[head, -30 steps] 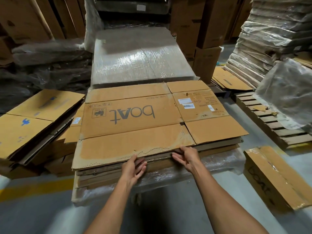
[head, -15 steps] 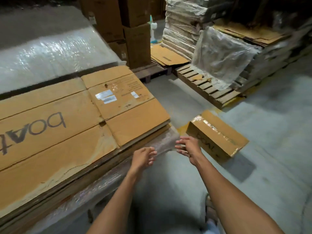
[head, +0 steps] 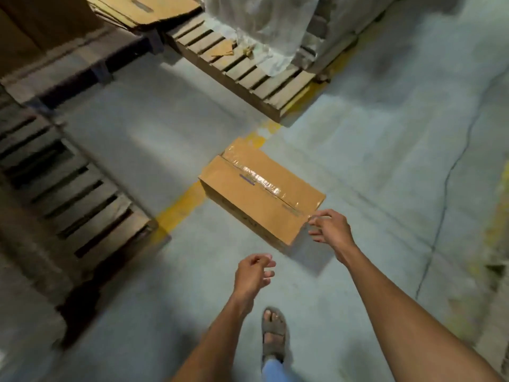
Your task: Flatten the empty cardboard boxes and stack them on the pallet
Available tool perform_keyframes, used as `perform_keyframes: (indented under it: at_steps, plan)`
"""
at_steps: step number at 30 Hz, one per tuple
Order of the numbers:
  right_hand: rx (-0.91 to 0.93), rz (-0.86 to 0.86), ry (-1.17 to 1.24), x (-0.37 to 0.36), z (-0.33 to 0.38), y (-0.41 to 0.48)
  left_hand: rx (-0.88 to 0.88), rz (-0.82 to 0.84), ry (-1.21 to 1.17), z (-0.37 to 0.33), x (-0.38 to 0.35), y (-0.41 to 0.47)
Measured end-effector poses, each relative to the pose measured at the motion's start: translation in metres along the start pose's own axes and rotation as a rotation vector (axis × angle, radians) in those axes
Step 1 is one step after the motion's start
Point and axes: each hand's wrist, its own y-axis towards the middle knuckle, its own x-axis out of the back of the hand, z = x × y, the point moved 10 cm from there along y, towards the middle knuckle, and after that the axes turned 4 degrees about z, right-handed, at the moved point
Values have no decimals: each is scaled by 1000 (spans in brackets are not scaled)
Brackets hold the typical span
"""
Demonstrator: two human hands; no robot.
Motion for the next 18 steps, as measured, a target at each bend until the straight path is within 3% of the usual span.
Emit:
perform_keyframes:
  at_steps: [10,18]
  plan:
    - [-34,-4,-177,28,-98,292,212,-82,-123,100,-74,266]
    - [1,43,-472,5,-133,399,308,27,-345,139,-113,356]
